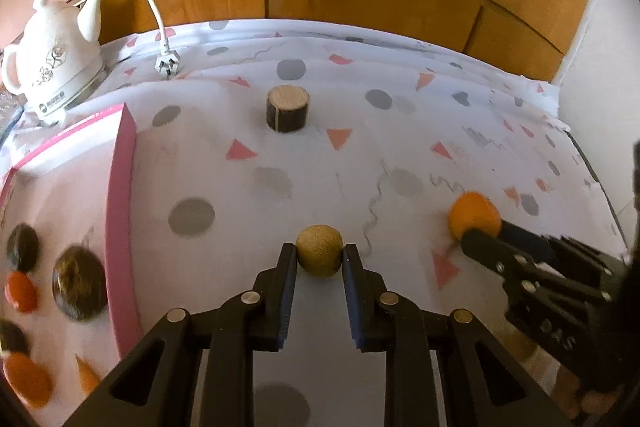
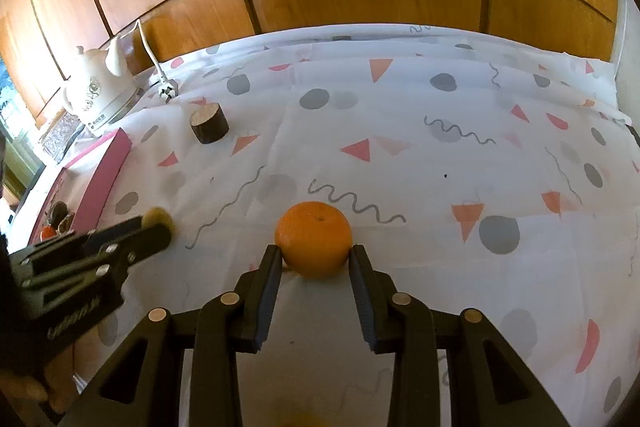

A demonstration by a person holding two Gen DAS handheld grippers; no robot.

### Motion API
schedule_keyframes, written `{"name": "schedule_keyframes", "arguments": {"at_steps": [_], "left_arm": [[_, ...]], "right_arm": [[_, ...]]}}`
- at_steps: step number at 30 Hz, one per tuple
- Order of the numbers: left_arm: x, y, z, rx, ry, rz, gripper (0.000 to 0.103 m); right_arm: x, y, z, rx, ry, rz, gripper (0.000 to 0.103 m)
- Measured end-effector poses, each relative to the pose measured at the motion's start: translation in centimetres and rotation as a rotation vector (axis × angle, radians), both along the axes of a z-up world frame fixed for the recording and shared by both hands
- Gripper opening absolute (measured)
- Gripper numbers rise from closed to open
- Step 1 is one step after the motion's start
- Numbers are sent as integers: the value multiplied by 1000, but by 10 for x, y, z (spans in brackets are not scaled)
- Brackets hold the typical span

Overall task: Organize fruits
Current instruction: 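Lift the small yellow fruit with the left gripper while the right holds the orange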

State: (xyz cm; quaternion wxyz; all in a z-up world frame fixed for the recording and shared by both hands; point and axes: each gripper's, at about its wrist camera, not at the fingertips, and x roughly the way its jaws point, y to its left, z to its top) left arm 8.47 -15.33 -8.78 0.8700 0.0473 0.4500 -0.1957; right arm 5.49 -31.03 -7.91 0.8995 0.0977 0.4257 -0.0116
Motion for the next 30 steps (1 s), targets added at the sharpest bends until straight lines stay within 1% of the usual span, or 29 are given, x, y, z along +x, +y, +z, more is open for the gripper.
{"name": "schedule_keyframes", "arguments": {"at_steps": [6, 8, 12, 16, 20, 24, 26, 30], "left_arm": [[-24, -1, -5, 32, -56, -22, 23], [-26, -1, -9, 37, -50, -24, 23], [-32, -2, -13, 54, -103, -32, 23], [-32, 0, -13, 46, -112, -30, 23], [-35, -3, -14, 66, -134, -41, 23], [-35, -2, -14, 62, -138, -45, 23], [-34, -1, -13, 52, -132, -46, 23], [-35, -2, -13, 60, -137, -50, 23]], "right_arm": [[-13, 3, 1, -20, 16, 3, 34], [-19, 4, 1, -25, 20, 7, 34], [-31, 2, -3, -11, 24, 5, 33], [-38, 2, -7, -12, -7, -1, 33], [-40, 5, -9, -33, -24, 2, 33], [-40, 5, -9, -37, -28, -1, 33], [-40, 7, -9, -50, -26, -2, 33], [-38, 11, -9, -81, -17, -1, 33]]}}
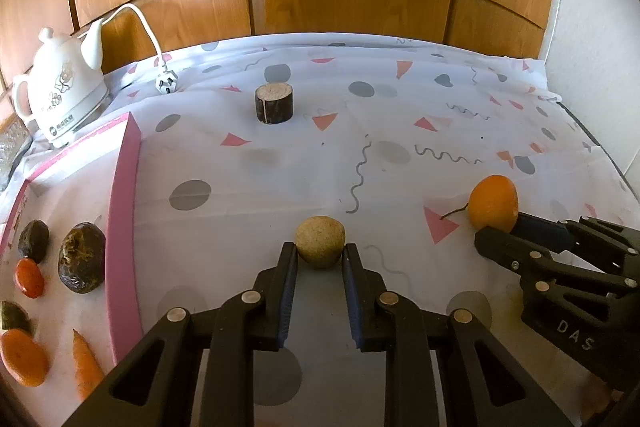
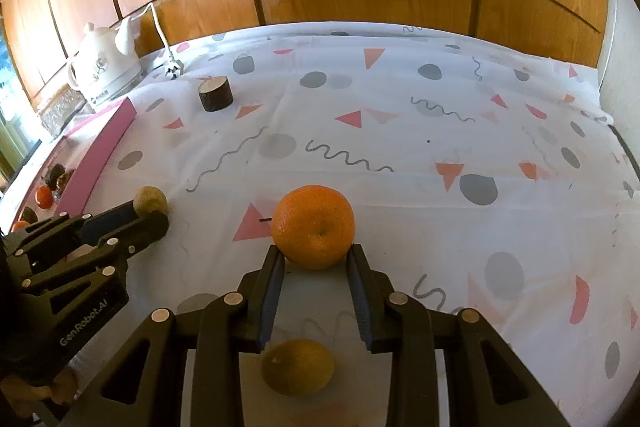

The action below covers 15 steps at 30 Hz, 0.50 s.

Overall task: Organize fruits
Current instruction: 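Lift the small yellow fruit with the left gripper while the right holds the orange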

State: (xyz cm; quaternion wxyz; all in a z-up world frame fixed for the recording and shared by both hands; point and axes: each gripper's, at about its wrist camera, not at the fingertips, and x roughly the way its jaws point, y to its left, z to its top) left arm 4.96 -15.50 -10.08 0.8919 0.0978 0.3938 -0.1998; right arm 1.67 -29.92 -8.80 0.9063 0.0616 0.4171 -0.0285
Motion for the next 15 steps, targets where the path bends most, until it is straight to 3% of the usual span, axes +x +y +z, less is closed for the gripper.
{"name": "schedule_keyframes", "arguments": {"at_steps": [15], "left_arm": [[-18, 0, 15, -15, -25, -46, 22]], "right_arm": [[-2, 1, -2, -14, -16, 4, 33]]}}
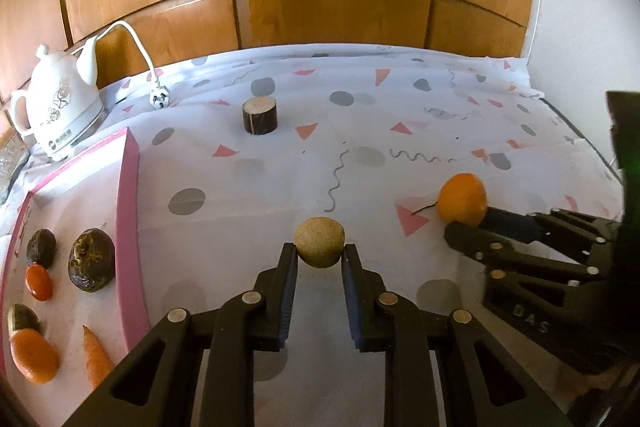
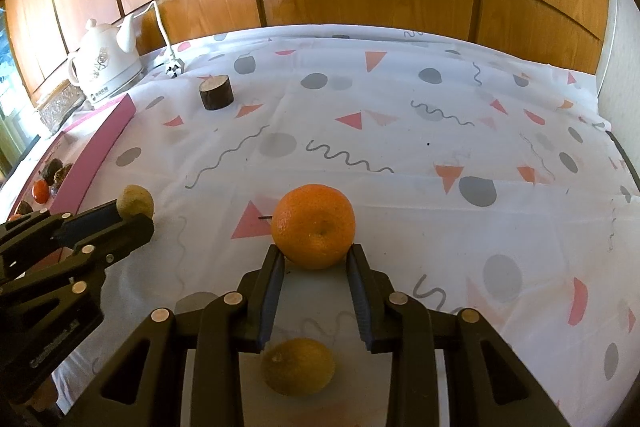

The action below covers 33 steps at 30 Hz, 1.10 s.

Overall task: Organize fruits
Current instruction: 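Lift the small yellow fruit with the left gripper while the right holds the orange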

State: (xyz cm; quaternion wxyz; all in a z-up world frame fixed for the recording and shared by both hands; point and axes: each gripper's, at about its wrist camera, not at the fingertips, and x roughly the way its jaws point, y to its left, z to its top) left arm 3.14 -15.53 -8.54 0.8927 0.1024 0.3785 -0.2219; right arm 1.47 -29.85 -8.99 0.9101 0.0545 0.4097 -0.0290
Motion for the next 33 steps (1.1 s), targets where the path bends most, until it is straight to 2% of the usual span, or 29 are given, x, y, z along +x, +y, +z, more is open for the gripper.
{"name": "schedule_keyframes", "arguments": {"at_steps": [7, 21, 28, 33], "left_arm": [[-4, 7, 10, -52, 15, -7, 22], [-3, 41, 34, -175, 54, 52, 22], [3, 86, 57, -234, 30, 147, 22], [9, 127, 60, -250, 28, 245, 22]], "right_arm": [[-1, 2, 0, -19, -10, 1, 33], [-3, 2, -1, -13, -23, 0, 33], [-4, 1, 0, -6, -30, -1, 33], [-4, 0, -1, -1, -35, -1, 33]]}}
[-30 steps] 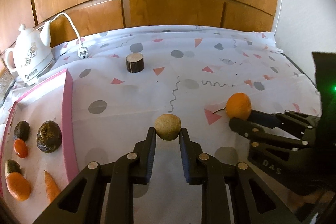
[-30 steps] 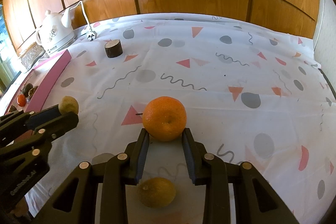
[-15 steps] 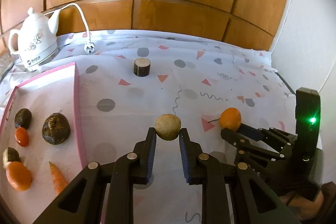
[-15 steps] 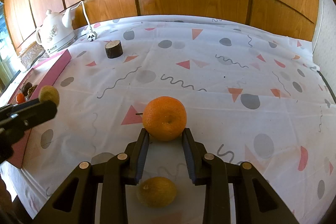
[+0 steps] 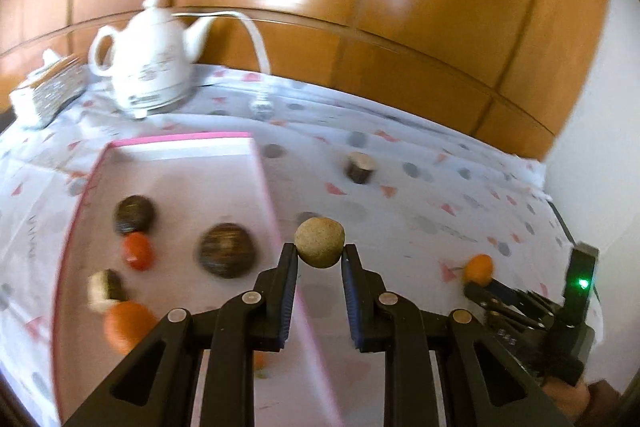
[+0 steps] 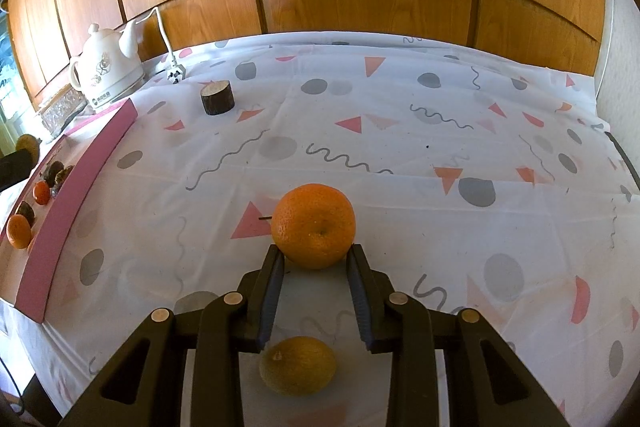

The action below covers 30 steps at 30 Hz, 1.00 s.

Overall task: Organize fruits
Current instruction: 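Lift the small yellow fruit with the left gripper while the right holds the orange, then place the small yellow fruit in the tray with the left gripper while the right places the orange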

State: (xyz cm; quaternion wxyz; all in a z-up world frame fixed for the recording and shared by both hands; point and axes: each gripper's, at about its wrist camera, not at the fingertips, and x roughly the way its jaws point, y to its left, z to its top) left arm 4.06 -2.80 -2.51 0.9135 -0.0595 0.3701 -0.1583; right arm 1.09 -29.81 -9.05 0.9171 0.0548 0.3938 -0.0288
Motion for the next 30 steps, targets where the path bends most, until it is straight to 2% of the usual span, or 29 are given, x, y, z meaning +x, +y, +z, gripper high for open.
{"name": "schedule_keyframes", "arguments": {"at_steps": [8, 21, 30], "left_arm": [[4, 45, -10, 12, 32, 118, 22], [14, 47, -27, 63, 63, 150, 23], [24, 44, -36, 79, 98, 174, 23]], "right_arm": [[0, 0, 0, 1, -3, -1, 33], [1, 4, 3, -17, 11, -3, 31], [6, 19, 7, 26, 15, 73, 30]]}}
